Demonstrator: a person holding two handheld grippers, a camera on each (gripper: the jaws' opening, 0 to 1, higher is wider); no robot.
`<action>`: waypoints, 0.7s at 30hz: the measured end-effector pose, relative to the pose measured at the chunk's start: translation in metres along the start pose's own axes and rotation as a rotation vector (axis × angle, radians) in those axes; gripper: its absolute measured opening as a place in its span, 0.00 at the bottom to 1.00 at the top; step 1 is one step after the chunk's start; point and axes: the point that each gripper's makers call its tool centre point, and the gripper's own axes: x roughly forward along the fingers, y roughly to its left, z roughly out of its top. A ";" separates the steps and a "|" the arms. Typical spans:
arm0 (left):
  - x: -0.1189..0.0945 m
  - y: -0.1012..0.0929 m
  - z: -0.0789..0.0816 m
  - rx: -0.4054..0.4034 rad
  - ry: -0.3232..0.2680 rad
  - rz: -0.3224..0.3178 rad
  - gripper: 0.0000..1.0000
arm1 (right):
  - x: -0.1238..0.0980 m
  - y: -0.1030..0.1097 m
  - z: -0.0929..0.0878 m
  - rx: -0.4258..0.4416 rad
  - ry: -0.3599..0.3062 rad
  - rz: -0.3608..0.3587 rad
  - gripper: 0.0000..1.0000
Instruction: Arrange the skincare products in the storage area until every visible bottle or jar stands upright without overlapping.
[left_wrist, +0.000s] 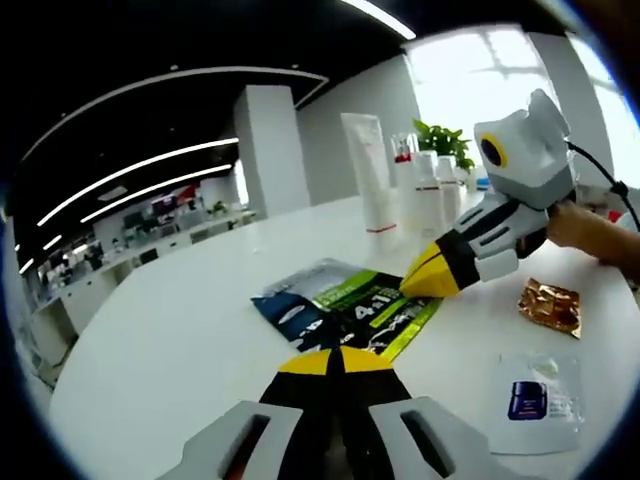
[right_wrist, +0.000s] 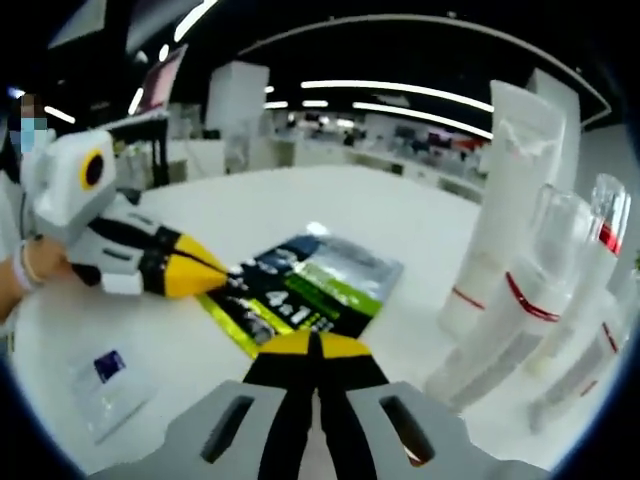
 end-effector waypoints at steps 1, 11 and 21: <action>0.000 0.001 0.000 -0.005 0.000 0.003 0.00 | 0.003 -0.002 0.001 0.000 -0.003 -0.006 0.00; 0.005 0.014 0.001 -0.020 -0.008 0.039 0.02 | 0.008 -0.009 0.003 0.000 -0.026 -0.034 0.00; 0.005 0.015 0.002 0.034 -0.014 0.070 0.00 | 0.008 -0.011 0.003 -0.010 -0.034 -0.059 0.00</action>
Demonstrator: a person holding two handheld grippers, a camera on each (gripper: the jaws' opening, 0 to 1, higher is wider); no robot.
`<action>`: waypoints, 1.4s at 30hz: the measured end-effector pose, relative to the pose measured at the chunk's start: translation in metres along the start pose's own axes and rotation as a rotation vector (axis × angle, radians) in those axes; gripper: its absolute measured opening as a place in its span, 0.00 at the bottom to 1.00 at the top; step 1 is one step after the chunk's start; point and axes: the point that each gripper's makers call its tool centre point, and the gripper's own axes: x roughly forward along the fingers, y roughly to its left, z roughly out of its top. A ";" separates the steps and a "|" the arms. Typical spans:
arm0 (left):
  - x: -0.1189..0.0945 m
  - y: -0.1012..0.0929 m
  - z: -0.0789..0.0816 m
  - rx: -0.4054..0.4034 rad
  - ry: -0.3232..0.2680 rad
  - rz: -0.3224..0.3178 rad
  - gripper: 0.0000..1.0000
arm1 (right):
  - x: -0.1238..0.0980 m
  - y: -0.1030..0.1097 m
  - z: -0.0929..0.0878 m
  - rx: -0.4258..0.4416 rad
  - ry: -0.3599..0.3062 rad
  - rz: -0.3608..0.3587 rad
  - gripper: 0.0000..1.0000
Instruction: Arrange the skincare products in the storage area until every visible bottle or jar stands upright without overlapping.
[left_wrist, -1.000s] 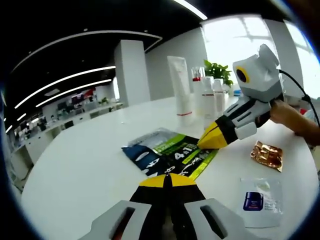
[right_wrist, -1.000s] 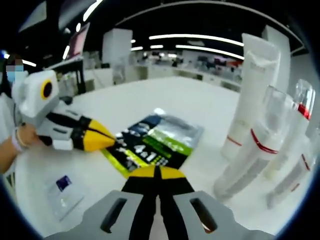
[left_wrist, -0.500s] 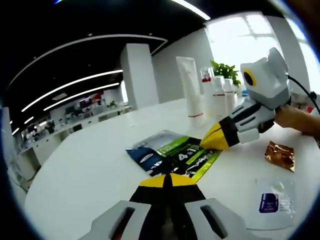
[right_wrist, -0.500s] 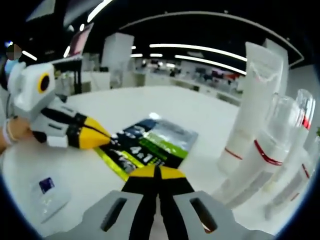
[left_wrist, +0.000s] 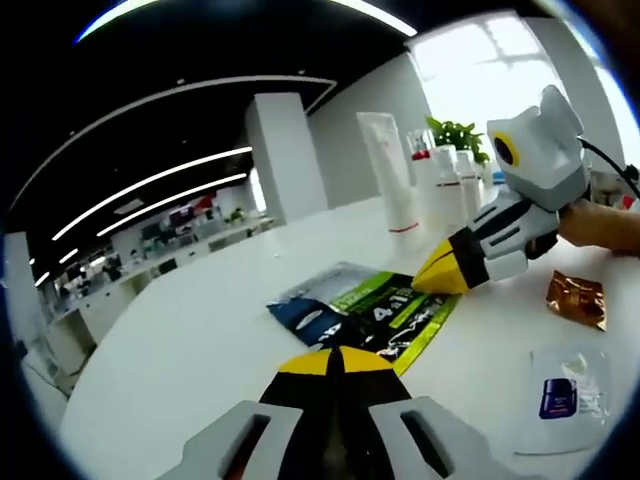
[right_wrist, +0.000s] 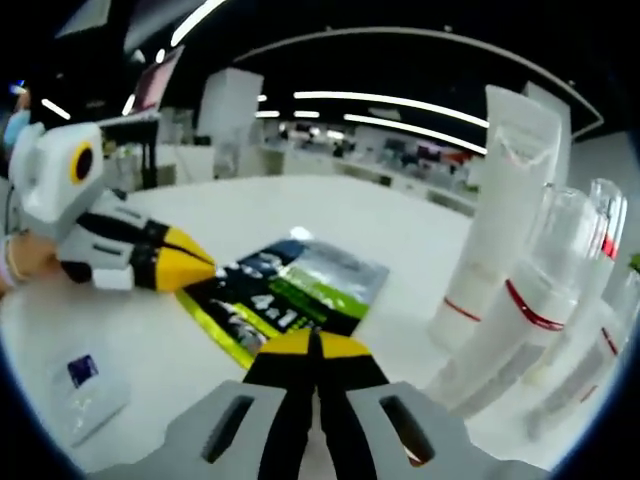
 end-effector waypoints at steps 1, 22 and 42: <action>-0.001 -0.003 -0.001 -0.014 0.006 -0.018 0.00 | 0.000 0.000 0.000 0.000 0.000 0.003 0.00; -0.007 -0.016 -0.002 -0.061 0.015 -0.079 0.00 | -0.001 0.002 0.000 -0.001 -0.007 0.021 0.00; 0.006 -0.009 0.002 -0.103 0.001 -0.079 0.00 | 0.006 -0.006 0.001 0.004 -0.031 -0.008 0.00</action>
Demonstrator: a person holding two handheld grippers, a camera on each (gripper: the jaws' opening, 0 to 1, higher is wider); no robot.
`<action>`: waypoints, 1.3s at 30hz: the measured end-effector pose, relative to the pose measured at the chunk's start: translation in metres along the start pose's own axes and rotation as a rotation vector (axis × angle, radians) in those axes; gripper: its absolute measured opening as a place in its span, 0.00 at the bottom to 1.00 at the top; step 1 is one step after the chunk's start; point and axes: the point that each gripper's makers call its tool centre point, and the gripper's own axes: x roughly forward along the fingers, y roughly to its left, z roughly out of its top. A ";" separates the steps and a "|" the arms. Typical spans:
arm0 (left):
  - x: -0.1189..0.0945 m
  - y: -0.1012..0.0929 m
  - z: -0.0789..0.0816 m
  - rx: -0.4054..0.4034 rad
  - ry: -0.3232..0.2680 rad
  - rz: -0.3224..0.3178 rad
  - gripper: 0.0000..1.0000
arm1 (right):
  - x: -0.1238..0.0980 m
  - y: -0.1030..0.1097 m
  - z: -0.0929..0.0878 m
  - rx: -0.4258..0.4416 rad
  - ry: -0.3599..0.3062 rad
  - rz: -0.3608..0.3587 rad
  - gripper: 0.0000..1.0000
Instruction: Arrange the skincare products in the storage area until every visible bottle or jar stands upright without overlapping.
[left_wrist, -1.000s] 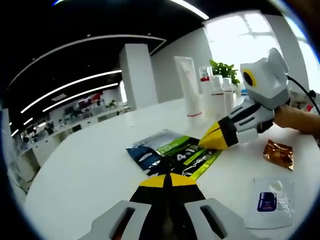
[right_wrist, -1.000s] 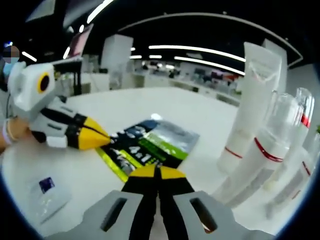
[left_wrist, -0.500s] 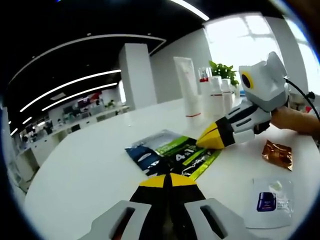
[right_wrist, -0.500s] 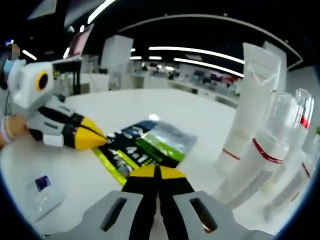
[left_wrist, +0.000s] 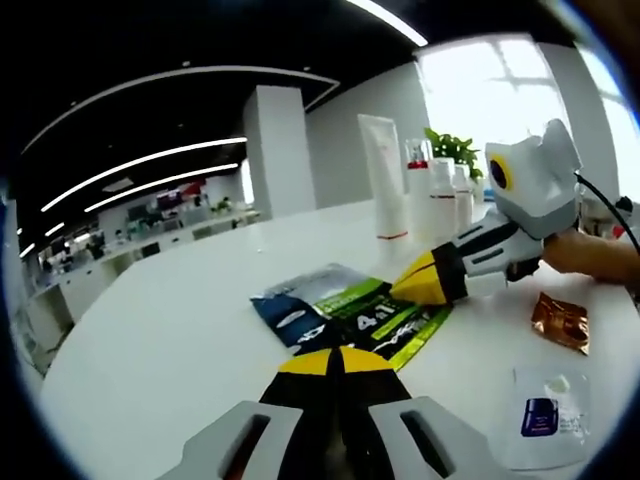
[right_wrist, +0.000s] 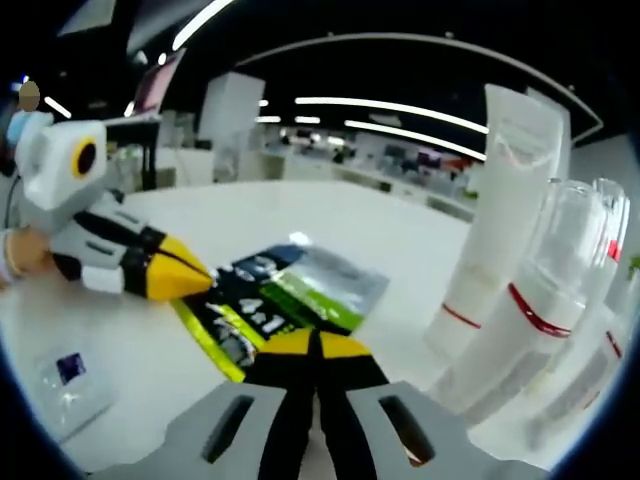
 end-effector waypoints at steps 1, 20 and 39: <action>-0.001 -0.002 0.000 0.004 -0.008 -0.022 0.01 | 0.000 -0.001 0.000 0.014 -0.001 -0.008 0.00; -0.029 -0.046 0.023 -0.010 -0.113 -0.287 0.62 | -0.079 0.080 0.093 0.311 -0.362 0.609 1.00; -0.039 -0.079 0.017 0.065 -0.100 -0.431 0.87 | -0.152 0.092 0.084 0.140 -0.417 0.916 0.95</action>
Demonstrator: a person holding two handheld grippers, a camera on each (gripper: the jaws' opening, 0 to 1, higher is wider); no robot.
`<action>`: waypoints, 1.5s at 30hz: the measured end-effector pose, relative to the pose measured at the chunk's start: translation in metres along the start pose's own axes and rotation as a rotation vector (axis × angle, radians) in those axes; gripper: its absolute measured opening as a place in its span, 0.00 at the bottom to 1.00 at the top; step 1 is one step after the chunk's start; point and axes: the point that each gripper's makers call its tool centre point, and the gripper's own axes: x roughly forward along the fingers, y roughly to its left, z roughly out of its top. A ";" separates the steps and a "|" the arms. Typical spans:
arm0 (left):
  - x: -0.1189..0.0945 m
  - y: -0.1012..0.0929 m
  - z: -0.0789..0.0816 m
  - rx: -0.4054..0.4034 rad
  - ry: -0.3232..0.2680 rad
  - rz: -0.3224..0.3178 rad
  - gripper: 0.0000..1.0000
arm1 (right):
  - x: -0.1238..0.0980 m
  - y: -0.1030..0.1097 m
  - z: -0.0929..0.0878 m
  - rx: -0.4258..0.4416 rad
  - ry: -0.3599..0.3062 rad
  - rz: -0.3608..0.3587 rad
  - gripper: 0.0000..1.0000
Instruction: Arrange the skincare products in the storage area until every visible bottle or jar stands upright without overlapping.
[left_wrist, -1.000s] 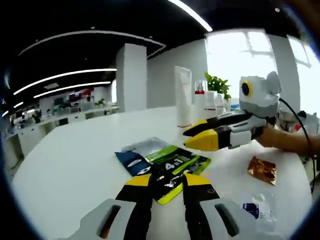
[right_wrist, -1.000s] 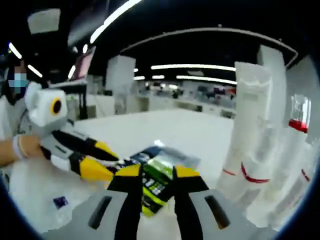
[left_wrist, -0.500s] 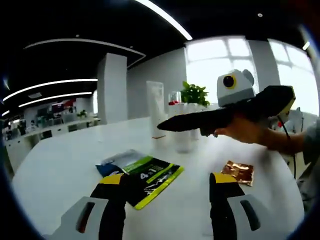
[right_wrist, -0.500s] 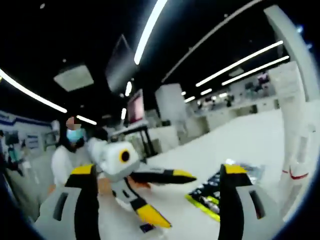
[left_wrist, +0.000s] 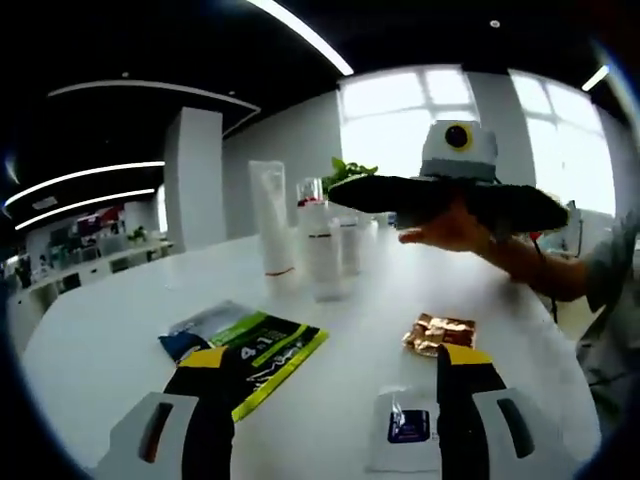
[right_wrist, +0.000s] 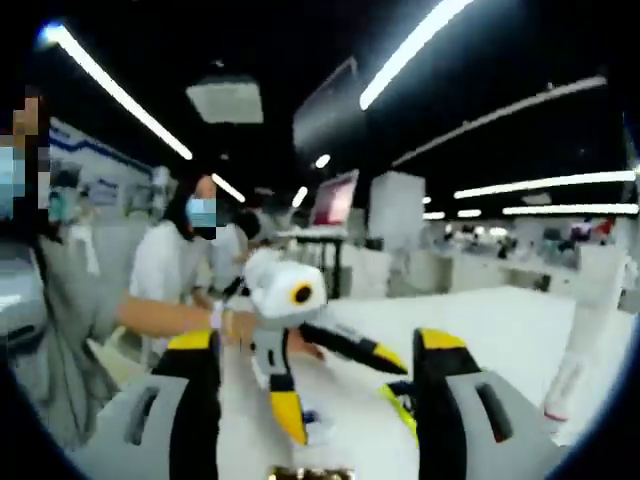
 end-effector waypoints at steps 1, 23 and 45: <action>0.000 -0.002 0.002 -0.008 -0.008 -0.011 0.88 | -0.007 -0.003 -0.005 0.054 0.023 -0.002 0.99; 0.001 0.002 0.000 -0.003 0.003 0.013 0.81 | -0.047 -0.023 -0.105 0.073 0.504 -0.182 0.61; 0.002 -0.003 -0.002 0.038 0.019 0.002 0.78 | -0.052 -0.047 -0.103 -0.219 0.585 -0.365 0.04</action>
